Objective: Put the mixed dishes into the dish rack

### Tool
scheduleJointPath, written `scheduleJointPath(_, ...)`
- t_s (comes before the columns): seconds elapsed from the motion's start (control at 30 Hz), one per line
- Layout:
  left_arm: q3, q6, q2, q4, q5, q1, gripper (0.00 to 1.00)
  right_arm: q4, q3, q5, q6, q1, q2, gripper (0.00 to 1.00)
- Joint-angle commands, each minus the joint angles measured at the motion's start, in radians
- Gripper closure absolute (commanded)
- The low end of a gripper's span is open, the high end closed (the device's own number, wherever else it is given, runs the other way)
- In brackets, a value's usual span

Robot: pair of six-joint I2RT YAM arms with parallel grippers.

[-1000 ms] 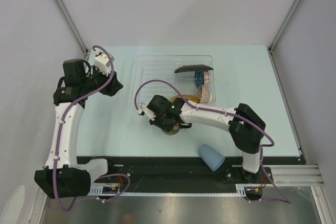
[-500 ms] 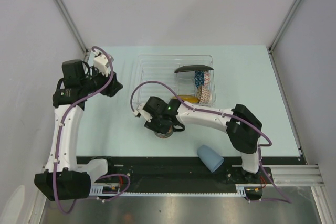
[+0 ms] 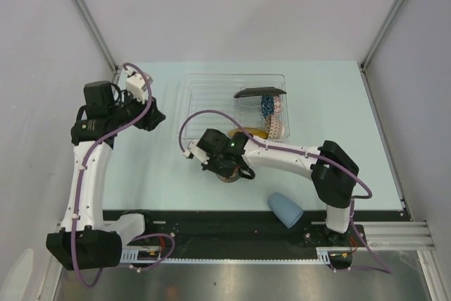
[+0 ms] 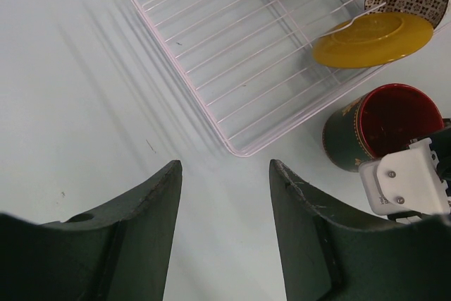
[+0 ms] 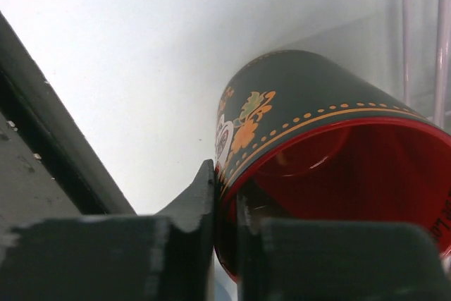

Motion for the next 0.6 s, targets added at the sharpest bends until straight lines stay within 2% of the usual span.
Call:
scheduleJointPath(0.0,0.034,-0.008,-0.03,0.001,0.018,0.009,0.42,-0.016,0.008,0.011,-0.012,0.002,0.002,1.0)
scheduleJointPath(0.13,0.095,-0.048,-0.032,-0.019,0.008,0.008,0.39,-0.005,0.065,0.005,0.045,-0.021,-0.027,1.0)
scheduleJointPath(0.17,0.129,-0.081,-0.034,-0.021,0.002,0.008,0.37,0.004,0.08,-0.043,0.082,-0.033,-0.043,1.0)
scheduleJointPath(0.27,0.196,-0.184,-0.038,-0.01,-0.041,0.021,0.1,0.055,0.157,-0.161,0.169,-0.091,-0.128,1.0)
scheduleJointPath(0.3,0.217,-0.207,-0.04,-0.004,-0.032,0.041,0.01,0.117,0.177,-0.209,0.204,-0.14,-0.186,1.0)
scheduleJointPath(0.37,0.273,-0.276,-0.044,0.001,0.02,0.07,0.0,0.214,0.173,-0.37,0.325,-0.192,-0.26,1.0)
scheduleJointPath(0.43,0.322,-0.348,-0.04,0.007,0.119,0.121,0.0,0.409,0.139,-0.468,0.417,-0.28,-0.361,1.0)
scheduleJointPath(0.47,0.335,-0.383,-0.035,0.01,0.151,0.136,0.0,0.544,0.128,-0.548,0.524,-0.31,-0.385,1.0)
scheduleJointPath(0.53,0.338,-0.471,-0.027,0.039,0.27,0.175,0.0,0.691,0.101,-0.645,0.644,-0.383,-0.442,1.0)
scheduleJointPath(0.57,0.329,-0.503,-0.029,0.057,0.309,0.184,0.0,0.842,0.093,-0.662,0.754,-0.401,-0.456,1.0)
